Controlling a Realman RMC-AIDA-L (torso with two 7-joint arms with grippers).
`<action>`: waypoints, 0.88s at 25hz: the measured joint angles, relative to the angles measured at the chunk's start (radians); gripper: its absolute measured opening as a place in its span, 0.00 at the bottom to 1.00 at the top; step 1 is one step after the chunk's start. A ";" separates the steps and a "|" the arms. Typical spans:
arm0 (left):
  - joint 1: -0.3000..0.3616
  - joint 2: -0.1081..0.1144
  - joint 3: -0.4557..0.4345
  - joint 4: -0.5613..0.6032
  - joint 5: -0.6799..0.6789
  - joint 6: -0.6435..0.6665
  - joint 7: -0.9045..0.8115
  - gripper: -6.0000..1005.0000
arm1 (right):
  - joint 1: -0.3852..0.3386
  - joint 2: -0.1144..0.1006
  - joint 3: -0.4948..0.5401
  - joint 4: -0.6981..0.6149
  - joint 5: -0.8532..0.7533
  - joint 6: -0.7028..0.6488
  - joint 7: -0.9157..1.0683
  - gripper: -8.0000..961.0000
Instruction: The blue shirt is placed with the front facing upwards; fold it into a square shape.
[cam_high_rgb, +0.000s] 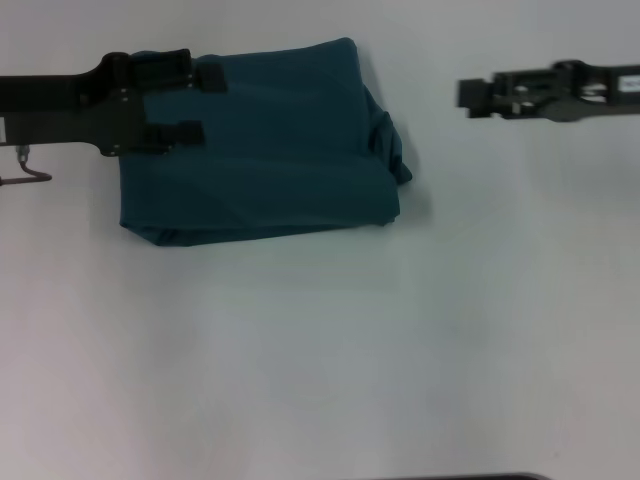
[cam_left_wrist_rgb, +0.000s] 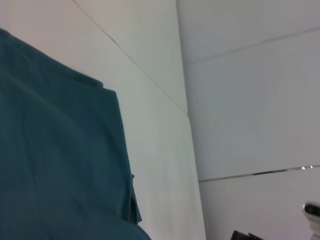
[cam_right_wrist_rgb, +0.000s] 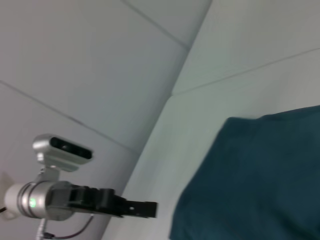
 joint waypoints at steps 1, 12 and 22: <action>0.004 0.000 -0.007 0.002 -0.002 0.002 0.009 0.87 | 0.016 0.005 -0.008 0.001 -0.001 0.002 0.015 0.64; 0.046 0.008 -0.069 0.008 -0.040 -0.004 0.045 0.80 | 0.101 0.023 -0.043 0.019 0.010 0.110 0.199 0.56; 0.034 0.025 -0.014 0.055 -0.021 0.007 0.021 0.57 | 0.132 -0.011 -0.104 0.085 0.002 0.063 0.291 0.23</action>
